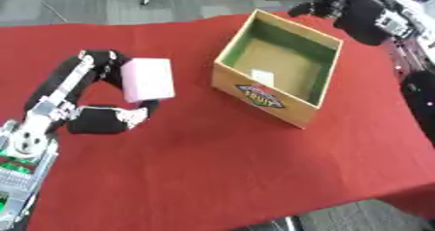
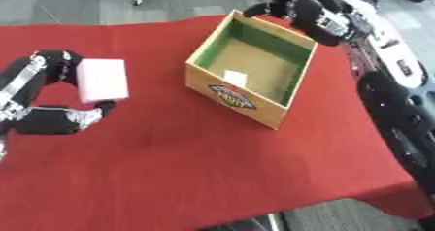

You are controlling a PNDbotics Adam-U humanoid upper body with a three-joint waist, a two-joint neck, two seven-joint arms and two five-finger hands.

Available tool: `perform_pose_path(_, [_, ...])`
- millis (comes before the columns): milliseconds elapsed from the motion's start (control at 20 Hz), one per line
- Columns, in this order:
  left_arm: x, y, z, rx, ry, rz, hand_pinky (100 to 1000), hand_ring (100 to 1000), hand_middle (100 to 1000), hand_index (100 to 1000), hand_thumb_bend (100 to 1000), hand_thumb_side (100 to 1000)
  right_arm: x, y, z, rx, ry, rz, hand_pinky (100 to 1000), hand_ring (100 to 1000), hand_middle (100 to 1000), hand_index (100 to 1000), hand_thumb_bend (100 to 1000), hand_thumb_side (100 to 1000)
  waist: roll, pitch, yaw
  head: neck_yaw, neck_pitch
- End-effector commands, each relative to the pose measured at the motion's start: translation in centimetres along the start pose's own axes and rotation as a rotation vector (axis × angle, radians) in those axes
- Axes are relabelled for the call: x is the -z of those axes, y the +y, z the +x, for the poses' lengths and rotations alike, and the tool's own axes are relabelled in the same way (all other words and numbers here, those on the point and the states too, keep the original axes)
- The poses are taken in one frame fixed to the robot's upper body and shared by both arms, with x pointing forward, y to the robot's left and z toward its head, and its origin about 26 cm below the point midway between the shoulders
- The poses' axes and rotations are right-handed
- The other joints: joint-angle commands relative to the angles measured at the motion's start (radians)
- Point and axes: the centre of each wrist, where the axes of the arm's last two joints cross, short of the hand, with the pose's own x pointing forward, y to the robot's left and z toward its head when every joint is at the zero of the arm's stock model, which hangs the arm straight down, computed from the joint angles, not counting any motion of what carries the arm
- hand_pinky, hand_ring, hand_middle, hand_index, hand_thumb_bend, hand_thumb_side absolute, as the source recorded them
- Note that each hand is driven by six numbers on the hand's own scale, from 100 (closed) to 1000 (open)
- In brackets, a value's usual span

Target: Pick up the objects with one hand, pass them to the other hand, and then place them into the box on the other side of the table.

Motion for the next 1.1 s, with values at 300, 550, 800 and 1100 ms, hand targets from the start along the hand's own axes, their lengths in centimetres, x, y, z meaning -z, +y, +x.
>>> perform_pose_path(300, [1.8, -1.1, 1.3, 0.008, -0.066, 0.005, 647, 494, 379, 482, 123, 100, 1.9, -0.1, 0.4, -0.024, 0.003, 0.052, 890, 1000, 861, 1000, 100, 470, -0.002, -0.006, 0.012, -0.029, 0.005])
perform_pose_path(550, [2.3, -1.9, 1.4, -0.001, -0.075, 0.009, 644, 493, 378, 483, 133, 100, 2.3, 0.1, -0.2, -0.038, 0.014, 0.057, 892, 1000, 864, 1000, 100, 470, -0.005, 0.000, 0.021, -0.040, 0.008])
perform_pose_path(800, [2.8, -2.6, 1.4, -0.005, -0.073, 0.014, 643, 492, 377, 482, 124, 100, 2.5, 0.1, -0.8, -0.089, 0.025, 0.061, 899, 1000, 874, 1000, 100, 470, -0.008, 0.001, 0.027, -0.047, 0.009])
perform_pose_path(1100, [3.5, -3.4, 1.4, -0.026, -0.078, 0.016, 641, 491, 376, 482, 123, 100, 3.1, 0.2, -1.7, -0.142, 0.033, 0.073, 904, 1000, 886, 1000, 100, 465, -0.010, 0.009, 0.034, -0.062, 0.006])
